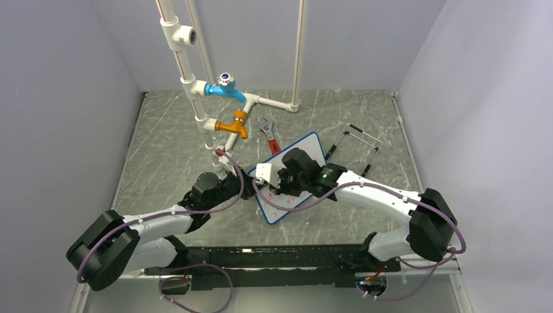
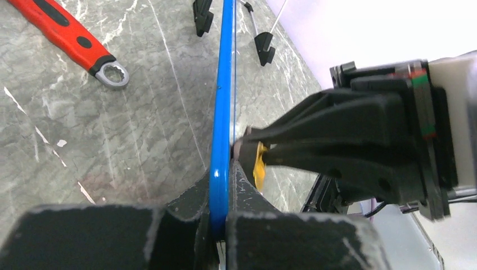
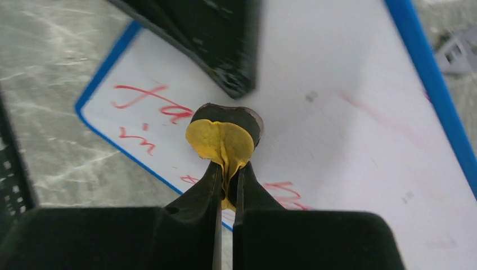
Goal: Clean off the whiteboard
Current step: Erase the whiteboard at the center of the board.
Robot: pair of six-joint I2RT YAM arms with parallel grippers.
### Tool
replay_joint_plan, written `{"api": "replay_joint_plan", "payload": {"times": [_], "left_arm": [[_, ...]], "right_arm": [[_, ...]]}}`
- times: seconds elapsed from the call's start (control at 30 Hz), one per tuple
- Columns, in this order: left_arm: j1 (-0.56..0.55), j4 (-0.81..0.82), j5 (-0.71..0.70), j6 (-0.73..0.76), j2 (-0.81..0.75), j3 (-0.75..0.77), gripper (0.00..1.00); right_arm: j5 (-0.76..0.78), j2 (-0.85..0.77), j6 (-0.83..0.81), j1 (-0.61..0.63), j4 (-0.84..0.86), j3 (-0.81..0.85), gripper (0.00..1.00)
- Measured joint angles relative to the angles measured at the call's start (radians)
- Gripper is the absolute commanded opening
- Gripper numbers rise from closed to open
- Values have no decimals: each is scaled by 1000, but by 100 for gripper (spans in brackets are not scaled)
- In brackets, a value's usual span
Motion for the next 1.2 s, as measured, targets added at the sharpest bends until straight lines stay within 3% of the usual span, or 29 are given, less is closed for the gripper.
{"api": "replay_joint_plan", "payload": {"times": [0.23, 0.7, 1.2], "left_arm": [[6, 0, -16, -40, 9, 2, 0], [10, -87, -10, -70, 57, 88, 0], [28, -90, -15, -40, 82, 113, 0]], "right_arm": [[119, -24, 16, -56, 43, -12, 0], [218, 16, -110, 241, 29, -45, 0], [367, 46, -63, 224, 88, -45, 0]]}}
